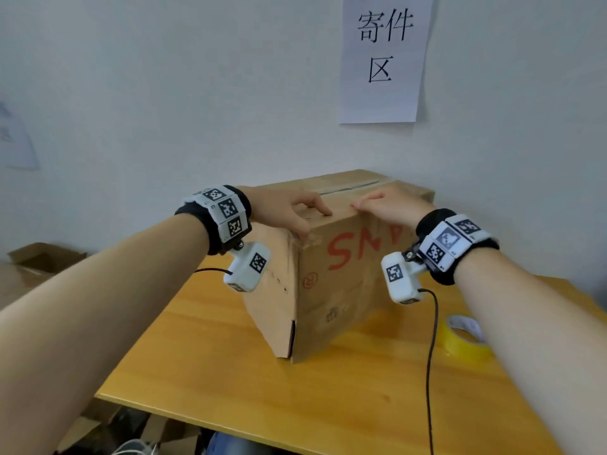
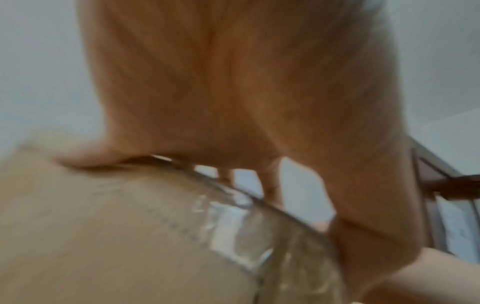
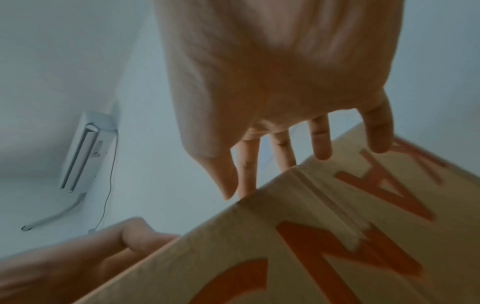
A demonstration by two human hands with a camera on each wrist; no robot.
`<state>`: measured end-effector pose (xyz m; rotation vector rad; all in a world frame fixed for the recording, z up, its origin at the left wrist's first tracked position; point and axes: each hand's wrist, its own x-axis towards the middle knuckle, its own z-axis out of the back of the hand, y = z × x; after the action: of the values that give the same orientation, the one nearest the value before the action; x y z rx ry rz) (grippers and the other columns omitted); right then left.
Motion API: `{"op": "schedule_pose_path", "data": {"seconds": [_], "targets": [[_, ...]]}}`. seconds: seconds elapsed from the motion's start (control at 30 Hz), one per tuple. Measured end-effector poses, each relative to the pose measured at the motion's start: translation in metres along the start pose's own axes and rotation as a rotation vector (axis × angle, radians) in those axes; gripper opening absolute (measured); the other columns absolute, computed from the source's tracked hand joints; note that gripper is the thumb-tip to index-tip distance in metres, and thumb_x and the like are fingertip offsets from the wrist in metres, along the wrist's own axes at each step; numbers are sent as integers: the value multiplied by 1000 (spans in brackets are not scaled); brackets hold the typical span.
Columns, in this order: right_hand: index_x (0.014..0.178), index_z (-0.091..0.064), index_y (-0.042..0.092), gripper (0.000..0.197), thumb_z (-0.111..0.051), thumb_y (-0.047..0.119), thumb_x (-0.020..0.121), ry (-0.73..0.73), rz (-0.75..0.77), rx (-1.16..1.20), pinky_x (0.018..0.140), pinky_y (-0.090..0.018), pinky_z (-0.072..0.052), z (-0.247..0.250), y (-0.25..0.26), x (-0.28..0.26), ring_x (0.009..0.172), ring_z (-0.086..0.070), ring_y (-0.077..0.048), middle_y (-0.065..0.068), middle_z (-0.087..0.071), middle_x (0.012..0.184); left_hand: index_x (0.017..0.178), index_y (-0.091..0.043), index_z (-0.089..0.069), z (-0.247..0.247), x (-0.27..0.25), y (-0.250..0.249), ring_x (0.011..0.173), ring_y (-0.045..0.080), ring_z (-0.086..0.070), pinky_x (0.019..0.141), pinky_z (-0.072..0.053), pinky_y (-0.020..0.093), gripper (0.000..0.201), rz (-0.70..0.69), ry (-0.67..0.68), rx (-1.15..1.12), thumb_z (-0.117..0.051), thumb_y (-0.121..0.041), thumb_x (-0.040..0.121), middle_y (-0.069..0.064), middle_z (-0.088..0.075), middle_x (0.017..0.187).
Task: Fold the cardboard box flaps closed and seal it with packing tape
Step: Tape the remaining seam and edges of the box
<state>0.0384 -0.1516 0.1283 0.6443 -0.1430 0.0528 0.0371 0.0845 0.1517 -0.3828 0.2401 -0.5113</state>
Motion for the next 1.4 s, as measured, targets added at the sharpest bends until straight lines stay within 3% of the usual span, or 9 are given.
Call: {"op": "schedule_pose_path", "data": {"seconds": [0.3,0.43,0.6,0.7,0.87,1.0,1.13,1.3,1.4], "targets": [[96,-71,49,11,-63,44,91,-68,-43,53,108,-40,-39,13,-32,-16,127,-49,-17,15,-62,123,101,-33,-70,-5,40,25,122,18,-54,91,-47,32,41,26,-418,-83,-54,0,84,-8,-57,131],[111,-70,43,30,-58,25,90,-368,-168,149,108,-42,-37,25,-56,-12,137,-30,-27,-4,-47,140,102,-23,-76,0,48,35,100,29,-65,72,-47,31,33,272,-653,46,-50,-4,92,1,-69,115],[145,-48,27,55,-58,35,92,-393,-269,295,112,-45,-37,39,-78,0,138,-38,-28,-1,-42,150,112,-29,-68,-9,64,13,96,22,-65,83,-53,33,28,289,-609,-54,-52,-27,89,-8,-68,102],[140,-53,22,45,-55,39,98,-283,-284,402,100,-43,-44,33,-76,2,121,-51,-23,5,-55,134,118,-37,-63,-15,69,-5,92,11,-66,86,-55,32,34,257,-546,-60,-48,-40,88,-15,-73,89],[90,-75,21,24,-56,35,92,-407,-348,455,82,-43,-53,30,-73,3,83,-67,-24,-2,-73,91,97,-32,-70,-20,82,-22,120,26,-57,105,-45,38,30,197,-517,-186,-47,-13,93,2,-64,127],[80,-73,10,35,-54,34,96,-338,-270,536,64,-32,-54,35,-57,3,44,-53,-18,-4,-60,54,100,-23,-70,-24,87,-44,111,26,-61,101,-47,40,18,141,-478,-216,-56,-32,95,3,-68,115],[99,-72,19,14,-65,28,92,-344,-185,472,73,-35,-56,37,-53,11,72,-61,-17,-2,-70,90,116,-16,-68,-30,80,-61,107,21,-60,99,-48,39,51,73,-356,-192,-59,-58,90,1,-66,116],[143,-49,20,55,-67,30,92,-232,-228,414,93,-34,-41,31,-62,29,115,-50,-18,-2,-52,138,117,-28,-58,-36,77,-62,110,21,-57,94,-50,39,80,162,-275,-10,-63,-85,62,2,-55,126],[153,-34,17,74,-70,34,90,-177,-269,385,99,-35,-35,30,-68,38,140,-38,-25,-4,-39,154,119,-11,-62,-39,80,-63,116,30,-55,99,-48,49,111,178,-262,-34,-64,-92,43,19,-55,131]]}}
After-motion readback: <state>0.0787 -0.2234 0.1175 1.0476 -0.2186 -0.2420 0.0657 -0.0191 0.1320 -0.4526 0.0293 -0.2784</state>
